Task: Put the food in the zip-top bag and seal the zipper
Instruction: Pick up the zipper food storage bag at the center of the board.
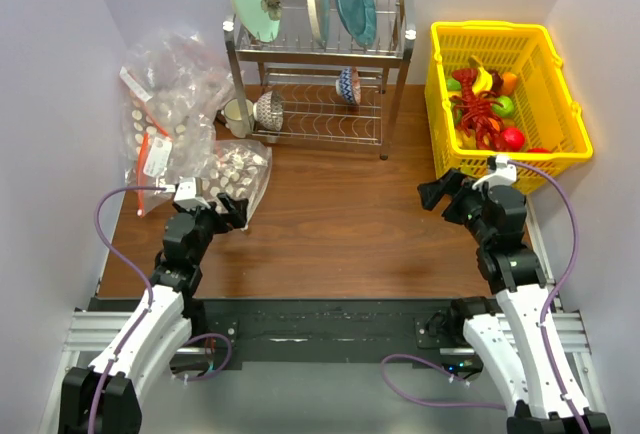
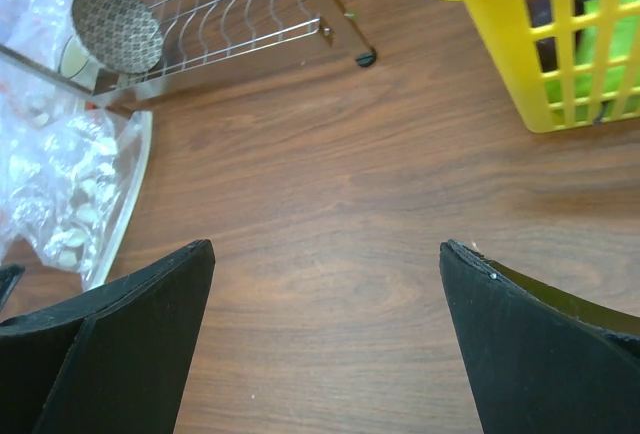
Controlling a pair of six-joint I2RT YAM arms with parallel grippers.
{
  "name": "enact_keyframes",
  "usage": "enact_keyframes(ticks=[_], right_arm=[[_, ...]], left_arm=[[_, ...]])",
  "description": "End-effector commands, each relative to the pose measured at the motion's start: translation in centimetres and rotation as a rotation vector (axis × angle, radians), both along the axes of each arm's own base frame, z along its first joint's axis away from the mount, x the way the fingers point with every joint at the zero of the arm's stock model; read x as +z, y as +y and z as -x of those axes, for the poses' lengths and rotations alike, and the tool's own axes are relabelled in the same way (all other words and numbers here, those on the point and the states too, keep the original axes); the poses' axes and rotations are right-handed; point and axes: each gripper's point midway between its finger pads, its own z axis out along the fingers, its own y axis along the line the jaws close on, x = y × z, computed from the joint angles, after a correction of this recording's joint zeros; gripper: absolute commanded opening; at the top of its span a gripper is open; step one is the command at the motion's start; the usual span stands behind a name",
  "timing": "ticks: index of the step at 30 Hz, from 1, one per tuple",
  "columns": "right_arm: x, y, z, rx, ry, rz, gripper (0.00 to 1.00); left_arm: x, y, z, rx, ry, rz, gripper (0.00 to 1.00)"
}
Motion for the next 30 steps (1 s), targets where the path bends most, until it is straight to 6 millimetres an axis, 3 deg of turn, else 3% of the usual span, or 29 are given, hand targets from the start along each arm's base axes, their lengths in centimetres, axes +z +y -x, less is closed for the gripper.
enact_keyframes(ticks=[1,9,10,15,16,18,19,21,22,23,25,26,28,29,30], right_arm=[[-0.8,-1.2,0.0,-0.097,0.018,-0.031,0.99],[-3.4,-1.5,0.6,-0.079,0.057,0.031,0.97],[-4.3,-1.6,0.6,-0.076,0.064,0.048,0.93],[-5.4,-0.7,0.1,-0.037,0.048,0.017,0.93],[-6.8,-0.6,0.1,-0.032,0.083,0.015,0.93],[-7.7,0.4,-0.1,0.027,0.088,0.008,0.91],[-9.2,0.9,0.1,0.062,0.117,0.007,0.82],[-9.3,2.1,-0.3,0.129,0.08,-0.012,0.84],[-10.0,2.1,-0.3,0.127,0.082,-0.013,0.91],[-10.2,1.9,-0.3,0.116,0.087,-0.012,0.91],[-9.9,1.8,-0.4,0.116,0.078,-0.008,0.91],[-9.7,1.8,-0.5,0.112,0.063,-0.007,0.91],[-9.8,1.6,-0.4,0.101,0.059,-0.006,0.91],[-9.7,1.6,-0.4,0.101,0.056,-0.006,0.91],[-9.8,1.6,-0.3,0.101,0.054,-0.005,0.9]], left_arm=[[1.6,-0.6,-0.3,-0.04,-0.072,-0.003,1.0],[2.2,-2.1,-0.1,-0.133,-0.113,-0.007,1.0],[2.1,-2.1,-0.1,-0.136,-0.114,-0.011,1.0],[1.5,-1.7,-0.7,-0.106,-0.081,-0.038,1.0],[1.9,-2.1,-0.9,-0.114,-0.083,-0.045,1.0],[1.8,-2.2,-1.6,-0.096,-0.055,-0.065,1.0],[1.8,-3.0,-1.6,-0.111,-0.048,-0.073,1.0],[1.9,-2.6,-2.4,-0.046,-0.024,-0.123,1.0],[2.0,-3.6,-2.4,-0.06,-0.017,-0.141,0.99],[1.4,-3.8,-2.7,-0.052,0.013,-0.172,0.98],[2.2,-4.1,-3.5,-0.011,0.027,-0.212,0.96],[0.9,-4.1,-3.8,-0.005,0.08,-0.256,0.95],[1.8,-4.3,-5.0,0.034,0.083,-0.297,0.93],[0.4,-4.2,-5.3,0.033,0.133,-0.35,0.92],[1.3,-4.2,-6.2,0.056,0.128,-0.37,0.91]])
